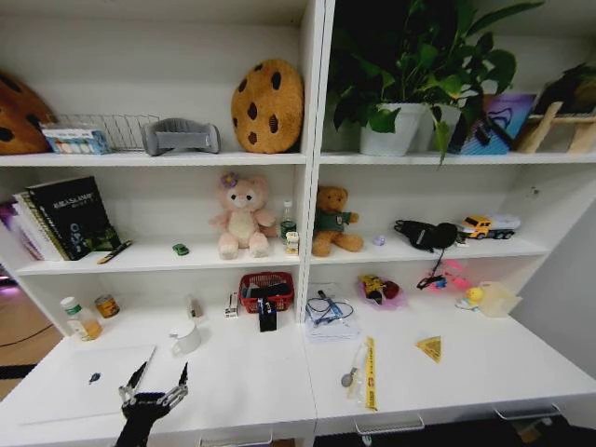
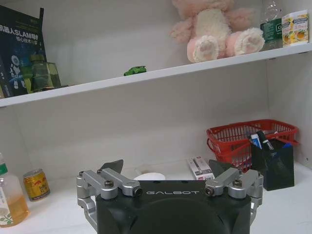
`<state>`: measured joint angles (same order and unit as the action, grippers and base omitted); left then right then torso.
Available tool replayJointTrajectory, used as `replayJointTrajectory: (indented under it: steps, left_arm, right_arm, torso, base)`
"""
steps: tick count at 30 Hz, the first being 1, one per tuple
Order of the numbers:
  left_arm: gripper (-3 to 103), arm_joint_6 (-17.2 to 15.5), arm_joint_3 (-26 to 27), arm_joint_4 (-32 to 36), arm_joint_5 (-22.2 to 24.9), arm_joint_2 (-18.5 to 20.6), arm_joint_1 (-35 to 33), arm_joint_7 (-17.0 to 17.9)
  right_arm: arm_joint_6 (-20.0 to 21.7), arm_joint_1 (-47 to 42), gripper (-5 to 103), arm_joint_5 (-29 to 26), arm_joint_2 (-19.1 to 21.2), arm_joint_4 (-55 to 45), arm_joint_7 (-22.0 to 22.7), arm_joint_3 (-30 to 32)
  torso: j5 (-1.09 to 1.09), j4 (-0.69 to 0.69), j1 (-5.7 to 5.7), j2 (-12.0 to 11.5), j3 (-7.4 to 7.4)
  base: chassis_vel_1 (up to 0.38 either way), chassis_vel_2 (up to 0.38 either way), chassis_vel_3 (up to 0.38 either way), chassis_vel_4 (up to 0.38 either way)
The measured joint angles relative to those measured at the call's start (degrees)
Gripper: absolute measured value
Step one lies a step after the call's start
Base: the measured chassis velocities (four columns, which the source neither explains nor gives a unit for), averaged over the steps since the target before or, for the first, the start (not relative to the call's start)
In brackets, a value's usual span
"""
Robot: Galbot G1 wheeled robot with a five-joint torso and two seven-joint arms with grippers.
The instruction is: Organize the objects on the table.
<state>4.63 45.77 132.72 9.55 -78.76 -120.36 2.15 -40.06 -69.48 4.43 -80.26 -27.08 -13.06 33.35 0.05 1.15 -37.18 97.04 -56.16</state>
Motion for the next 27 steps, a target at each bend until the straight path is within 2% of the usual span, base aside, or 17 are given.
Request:
replayJointTrajectory:
  steps: [12, 21, 23, 25, 26, 27]
  left_arm:
    - [99, -1.0, 0.0, -0.2, 0.1, 0.0, 0.4, 0.2]
    - [99, -1.2, 0.3, -0.2, 1.0, 0.4, 0.6, 0.4]
    - [99, -1.5, 0.6, -0.2, 1.7, 0.6, 1.0, 0.5]
    - [99, -1.6, 0.7, -0.2, 2.0, 0.7, 1.1, 0.6]
    - [99, -1.7, 0.9, -0.2, 2.3, 0.9, 1.1, 0.7]
    - [99, -1.7, 0.9, -0.2, 2.3, 0.9, 1.1, 0.7]
  right_arm:
    - [-0.5, 5.9, 30, 1.3, -1.3, 7.6, 0.0, 0.2]
    - [-0.9, 7.0, 30, 3.0, -1.7, 8.4, 1.5, 0.3]
    - [-0.9, 7.1, 39, 3.3, -2.1, 8.7, 1.9, 0.4]
    - [-0.8, 7.0, 39, 3.5, -2.2, 8.7, 1.9, 0.5]
    - [-0.8, 6.9, 44, 3.7, -2.3, 8.7, 2.0, 0.5]
    - [-0.8, 6.9, 44, 3.7, -2.3, 8.7, 2.0, 0.5]
  torso:
    - [-0.01, 0.02, 0.00, 0.0, 0.00]
    - [-0.01, 0.02, 0.01, 0.0, 0.00]
    - [0.00, 0.01, 0.01, 0.0, 0.00]
    - [-0.01, 0.02, 0.01, 0.0, 0.00]
    - [-0.01, 0.01, 0.01, 0.0, 0.00]
    - [-0.01, 0.01, 0.01, 0.0, 0.00]
  base:
    - [0.000, 0.000, 0.000, 0.000]
    - [0.000, 0.000, 0.000, 0.000]
    - [0.000, 0.000, 0.000, 0.000]
    - [0.000, 0.000, 0.000, 0.000]
    - [0.000, 0.000, 0.000, 0.000]
    - [0.000, 0.000, 0.000, 0.000]
